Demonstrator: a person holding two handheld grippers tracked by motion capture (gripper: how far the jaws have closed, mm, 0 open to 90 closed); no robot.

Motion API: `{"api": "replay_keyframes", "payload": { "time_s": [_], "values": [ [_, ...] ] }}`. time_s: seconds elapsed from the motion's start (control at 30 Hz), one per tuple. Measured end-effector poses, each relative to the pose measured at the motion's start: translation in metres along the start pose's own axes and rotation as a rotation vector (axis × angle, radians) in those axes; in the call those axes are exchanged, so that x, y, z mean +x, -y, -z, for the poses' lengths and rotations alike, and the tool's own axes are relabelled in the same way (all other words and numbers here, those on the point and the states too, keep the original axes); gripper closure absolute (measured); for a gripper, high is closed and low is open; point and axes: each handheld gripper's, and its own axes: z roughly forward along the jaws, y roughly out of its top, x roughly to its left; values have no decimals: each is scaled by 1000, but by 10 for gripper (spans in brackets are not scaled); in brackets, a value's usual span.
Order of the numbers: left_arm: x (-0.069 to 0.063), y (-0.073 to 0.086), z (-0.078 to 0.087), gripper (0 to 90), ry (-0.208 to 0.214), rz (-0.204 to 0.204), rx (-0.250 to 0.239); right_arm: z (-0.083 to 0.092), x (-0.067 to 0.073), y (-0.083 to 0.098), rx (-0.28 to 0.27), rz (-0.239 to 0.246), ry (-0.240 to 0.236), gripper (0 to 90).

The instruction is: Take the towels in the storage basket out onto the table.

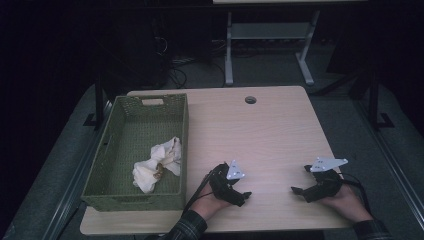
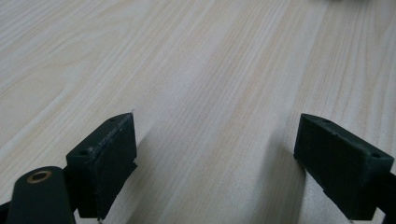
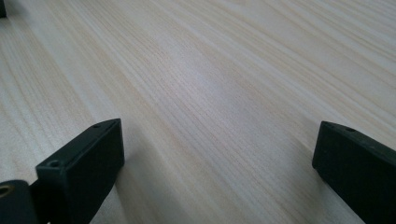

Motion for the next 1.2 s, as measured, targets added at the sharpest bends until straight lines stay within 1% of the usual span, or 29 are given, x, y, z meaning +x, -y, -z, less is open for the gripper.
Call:
{"api": "replay_keyframes", "payload": {
  "time_s": [0.27,0.4,0.57,0.6,0.73,0.87,0.93,0.97,1.0,1.07,1.1,1.17,1.2],
  "values": [
    [1,-1,0,129,6,6,2,0,0,0,0,0,0,19],
    [1,-2,1,129,-5,4,27,0,0,0,0,2,-2,19],
    [4,-3,5,131,-17,27,51,0,0,0,0,3,-2,19],
    [4,-3,5,131,-16,36,50,0,0,0,0,3,-2,19],
    [5,-5,8,131,-24,37,47,0,0,0,0,3,-2,19],
    [7,-5,12,131,-45,45,44,0,0,0,0,3,-2,19],
    [9,-6,17,131,-54,48,47,0,0,0,0,3,-2,19],
    [9,-6,17,131,-54,48,47,0,0,0,0,3,-2,19],
    [9,-6,19,131,-59,52,35,0,0,0,0,3,-2,19],
    [10,-8,24,131,-61,60,32,0,0,0,0,2,-2,19],
    [10,-8,24,131,-61,60,32,0,0,0,0,2,-2,19],
    [9,-9,26,131,-75,56,34,0,0,0,0,2,-2,19],
    [9,-10,27,131,-74,57,34,0,0,0,0,2,-2,19]
  ]
}}
